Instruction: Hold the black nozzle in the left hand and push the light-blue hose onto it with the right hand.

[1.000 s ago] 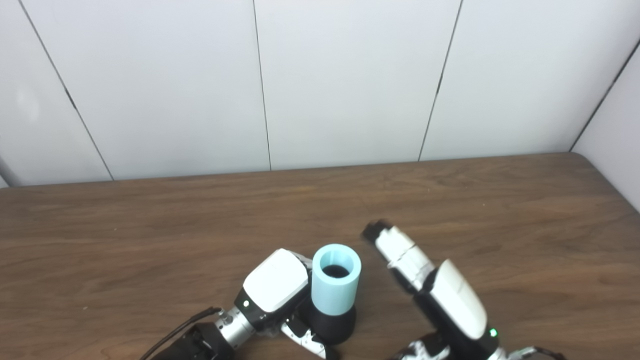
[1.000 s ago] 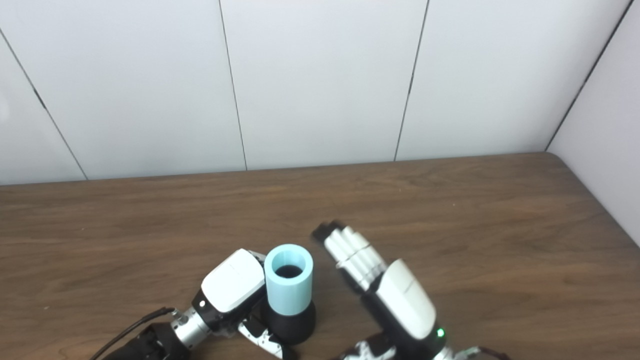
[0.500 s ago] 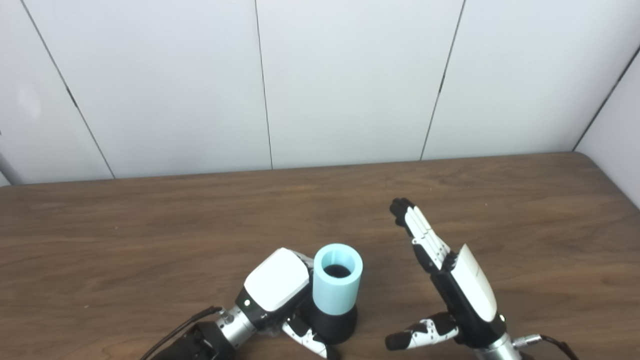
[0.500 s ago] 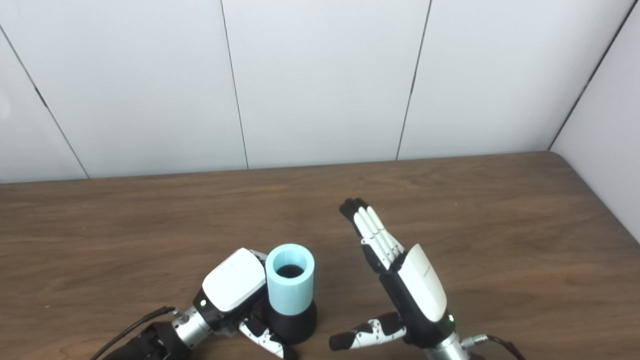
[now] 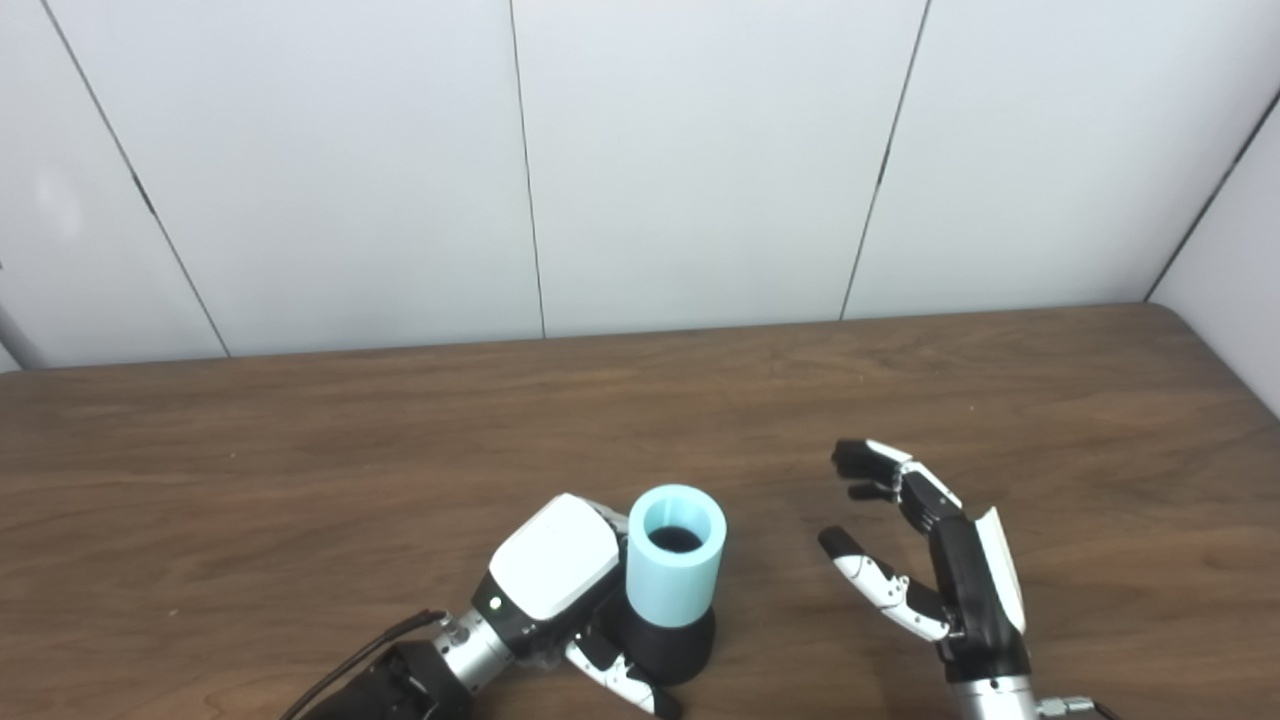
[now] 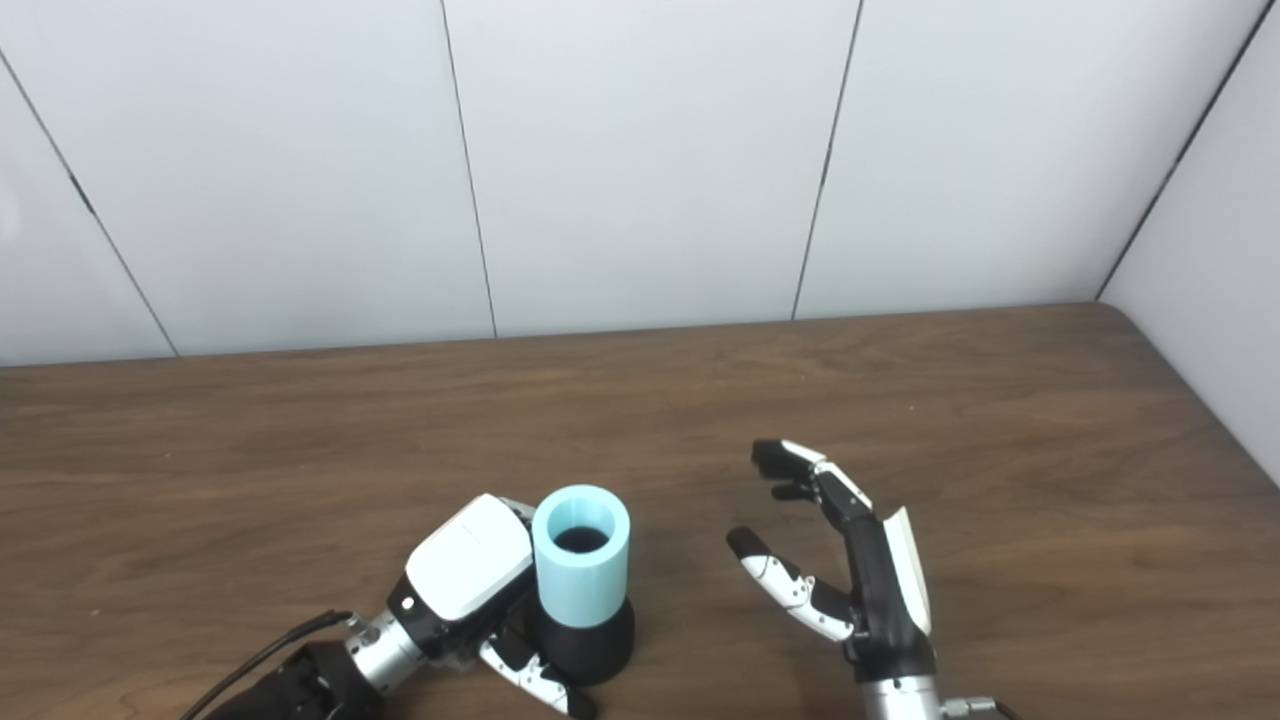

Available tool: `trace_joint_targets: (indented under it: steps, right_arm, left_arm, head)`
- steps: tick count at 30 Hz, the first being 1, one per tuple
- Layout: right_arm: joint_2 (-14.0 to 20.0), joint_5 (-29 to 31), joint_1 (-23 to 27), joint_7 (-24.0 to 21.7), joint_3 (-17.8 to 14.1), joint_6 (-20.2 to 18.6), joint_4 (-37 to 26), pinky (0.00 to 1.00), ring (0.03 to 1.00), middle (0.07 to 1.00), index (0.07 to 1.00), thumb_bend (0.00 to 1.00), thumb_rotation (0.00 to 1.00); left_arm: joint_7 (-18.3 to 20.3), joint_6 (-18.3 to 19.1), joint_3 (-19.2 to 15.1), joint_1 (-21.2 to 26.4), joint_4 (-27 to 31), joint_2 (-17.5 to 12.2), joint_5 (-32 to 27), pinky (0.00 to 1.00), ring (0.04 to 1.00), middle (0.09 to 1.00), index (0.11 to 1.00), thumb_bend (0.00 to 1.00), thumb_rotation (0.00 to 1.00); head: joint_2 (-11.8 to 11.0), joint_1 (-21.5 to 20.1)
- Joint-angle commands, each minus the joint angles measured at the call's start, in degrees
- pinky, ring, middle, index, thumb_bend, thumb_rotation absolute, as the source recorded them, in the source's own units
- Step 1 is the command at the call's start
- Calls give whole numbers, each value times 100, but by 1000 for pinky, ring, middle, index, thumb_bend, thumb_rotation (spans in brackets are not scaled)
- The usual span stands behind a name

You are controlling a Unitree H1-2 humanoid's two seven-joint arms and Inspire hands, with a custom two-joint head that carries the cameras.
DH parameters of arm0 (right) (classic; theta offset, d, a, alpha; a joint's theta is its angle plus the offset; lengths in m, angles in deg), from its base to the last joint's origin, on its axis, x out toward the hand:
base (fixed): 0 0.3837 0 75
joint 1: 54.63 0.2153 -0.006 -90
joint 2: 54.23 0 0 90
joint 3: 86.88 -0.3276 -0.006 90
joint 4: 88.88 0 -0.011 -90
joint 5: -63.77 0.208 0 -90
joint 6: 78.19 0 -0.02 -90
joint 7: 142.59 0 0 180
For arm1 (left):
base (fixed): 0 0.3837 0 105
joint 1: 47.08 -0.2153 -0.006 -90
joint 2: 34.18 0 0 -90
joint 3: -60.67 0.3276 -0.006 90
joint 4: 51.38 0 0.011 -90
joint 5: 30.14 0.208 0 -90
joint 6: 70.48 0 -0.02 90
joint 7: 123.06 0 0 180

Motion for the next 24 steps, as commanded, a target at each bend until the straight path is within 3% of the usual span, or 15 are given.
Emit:
trace_joint_targets:
  steps: [1,6,11,18,22,24]
  right_arm:
    - [-95,172,100,-16,-229,-155,-4,523,641,673,578,357,80]
    - [-267,639,120,-295,-524,-593,97,583,675,703,670,345,129]
    - [-378,887,149,-462,-681,-795,110,580,662,688,660,319,93]
    - [-490,802,179,-529,-738,-1051,39,586,667,690,666,316,122]
    - [-529,650,205,-509,-748,-1138,60,582,661,684,658,323,137]
    - [-557,666,210,-535,-750,-1175,32,583,661,683,657,325,142]
  left_arm:
    - [236,-16,182,-259,-602,-26,251,339,431,473,498,504,0]
    - [11,-66,162,-169,-998,53,316,341,427,478,502,504,0]
    - [-202,-115,140,-72,-1407,124,337,341,424,474,503,503,0]
    - [-428,-178,126,-5,-1751,158,320,386,465,498,461,504,0]
    - [-292,-119,111,5,-1769,138,291,425,479,510,455,503,0]
    - [-60,186,72,-43,-1633,124,366,487,547,553,476,517,29]
  head:
    - [3,0]
    - [-23,24]
    - [-54,51]
    - [-77,98]
    - [-93,71]
    - [-97,62]
